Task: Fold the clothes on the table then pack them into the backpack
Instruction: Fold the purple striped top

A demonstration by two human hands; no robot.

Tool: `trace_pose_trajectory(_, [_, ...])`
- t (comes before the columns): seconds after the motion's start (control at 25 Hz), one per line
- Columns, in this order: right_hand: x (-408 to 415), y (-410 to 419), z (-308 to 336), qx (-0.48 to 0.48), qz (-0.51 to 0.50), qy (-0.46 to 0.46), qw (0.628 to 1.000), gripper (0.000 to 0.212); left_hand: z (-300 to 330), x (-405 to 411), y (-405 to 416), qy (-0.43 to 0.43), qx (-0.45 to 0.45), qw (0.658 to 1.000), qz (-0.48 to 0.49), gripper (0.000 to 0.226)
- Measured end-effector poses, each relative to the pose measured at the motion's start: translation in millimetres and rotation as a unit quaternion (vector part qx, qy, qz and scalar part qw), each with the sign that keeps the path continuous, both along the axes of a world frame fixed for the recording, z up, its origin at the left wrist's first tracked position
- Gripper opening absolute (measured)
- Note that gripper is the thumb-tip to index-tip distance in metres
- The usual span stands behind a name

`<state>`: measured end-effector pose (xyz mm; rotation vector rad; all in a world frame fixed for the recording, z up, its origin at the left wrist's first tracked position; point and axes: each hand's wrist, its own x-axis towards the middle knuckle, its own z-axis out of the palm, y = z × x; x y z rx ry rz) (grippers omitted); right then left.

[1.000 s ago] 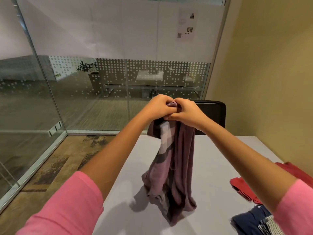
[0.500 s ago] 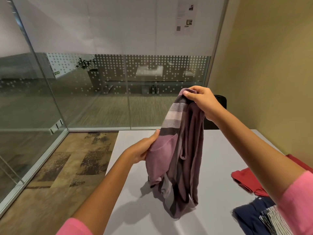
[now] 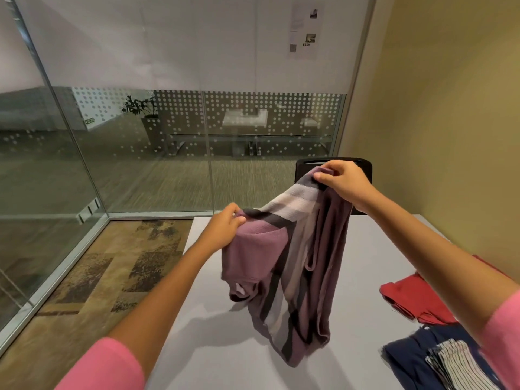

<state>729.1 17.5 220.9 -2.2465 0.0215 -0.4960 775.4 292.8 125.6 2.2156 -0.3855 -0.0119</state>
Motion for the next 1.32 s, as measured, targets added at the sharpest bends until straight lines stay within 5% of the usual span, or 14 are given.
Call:
trace_pose_trajectory(0.16, [-10.2, -33.2, -4.8, -0.286, 0.053, 0.126, 0.948, 0.034, 21.4, 32.8, 27.7, -0.079, 0.034, 0.994, 0.069, 0.008])
trace_pose_trajectory(0.44, [-11.1, -95.8, -9.4, -0.481, 0.040, 0.286, 0.828, 0.039, 36.7, 65.8, 83.9, 0.123, 0.200, 0.969, -0.071, 0.020])
trace_pose_trajectory(0.6, [-13.5, -138.7, -10.0, -0.478, -0.025, 0.268, 0.836, 0.040, 35.0, 79.5, 124.4, 0.043, 0.331, 0.943, -0.010, 0.019])
trace_pose_trajectory(0.88, [-16.4, -205.8, -7.1, -0.390, -0.183, 0.174, 0.886, 0.019, 50.2, 91.0, 152.3, -0.092, 0.199, 0.951, 0.219, 0.018])
trace_pose_trajectory(1.16, [6.7, -207.5, 3.6, -0.295, -0.269, 0.099, 0.911, 0.015, 87.2, 106.0, 143.4, -0.183, 0.316, 0.885, 0.288, 0.015])
trace_pose_trajectory(1.32, [37.3, -196.3, 11.6, -0.266, -0.275, 0.114, 0.917, 0.016, 93.9, 131.6, 135.3, -0.155, 0.298, 0.895, 0.292, 0.015])
